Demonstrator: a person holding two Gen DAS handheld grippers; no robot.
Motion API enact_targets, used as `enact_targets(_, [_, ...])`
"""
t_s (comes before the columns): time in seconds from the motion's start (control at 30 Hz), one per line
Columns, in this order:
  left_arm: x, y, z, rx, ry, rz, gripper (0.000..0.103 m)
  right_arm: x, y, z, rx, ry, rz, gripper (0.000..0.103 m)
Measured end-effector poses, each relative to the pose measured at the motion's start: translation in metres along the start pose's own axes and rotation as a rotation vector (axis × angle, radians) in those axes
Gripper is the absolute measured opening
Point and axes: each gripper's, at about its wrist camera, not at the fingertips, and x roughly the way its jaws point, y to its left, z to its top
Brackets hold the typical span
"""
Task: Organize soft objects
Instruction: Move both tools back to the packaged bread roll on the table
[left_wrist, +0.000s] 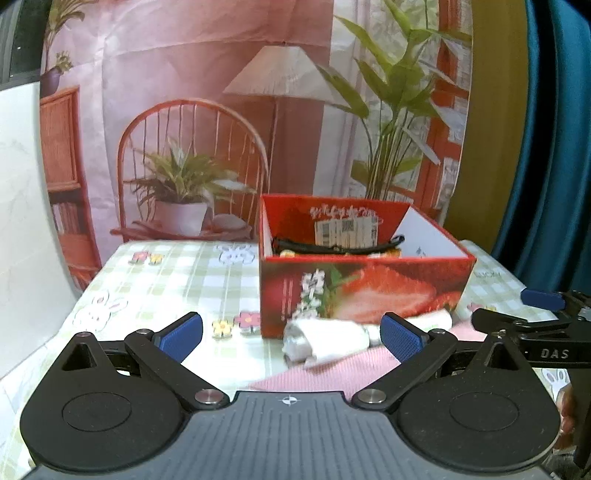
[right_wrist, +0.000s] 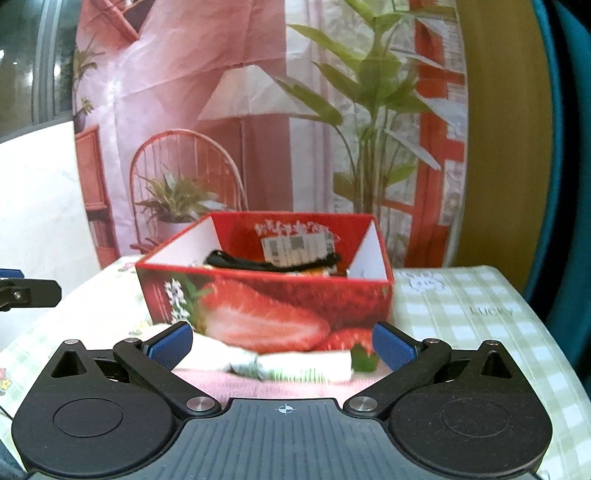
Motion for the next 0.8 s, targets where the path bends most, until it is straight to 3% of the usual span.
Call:
enact_targets(0.17, [-0.004, 0.003, -0.022, -0.014, 0.035, 0.001, 0.103, -0.014, 0.001, -0.024, -0.019, -0.025, -0.003, 0.103])
enact_targets(0.47, [-0.005, 0.002, -0.045, -0.032, 0.1, -0.055, 0.102, -0.006, -0.009, -0.047, 0.046, 0.095, 0.041, 0.103])
enact_targets(0.57, [-0.002, 0.001, -0.051, -0.036, 0.135, -0.075, 0.095, -0.004, -0.006, -0.051, 0.037, 0.125, 0.077, 0.103])
enact_targets(0.63, [0.0, 0.003, -0.057, -0.053, 0.161, -0.099, 0.082, -0.002, 0.0, -0.054, 0.014, 0.142, 0.101, 0.103])
enact_targets(0.8, [0.01, 0.015, -0.069, -0.134, 0.232, -0.158, 0.065, 0.002, 0.013, -0.058, -0.044, 0.18, 0.165, 0.098])
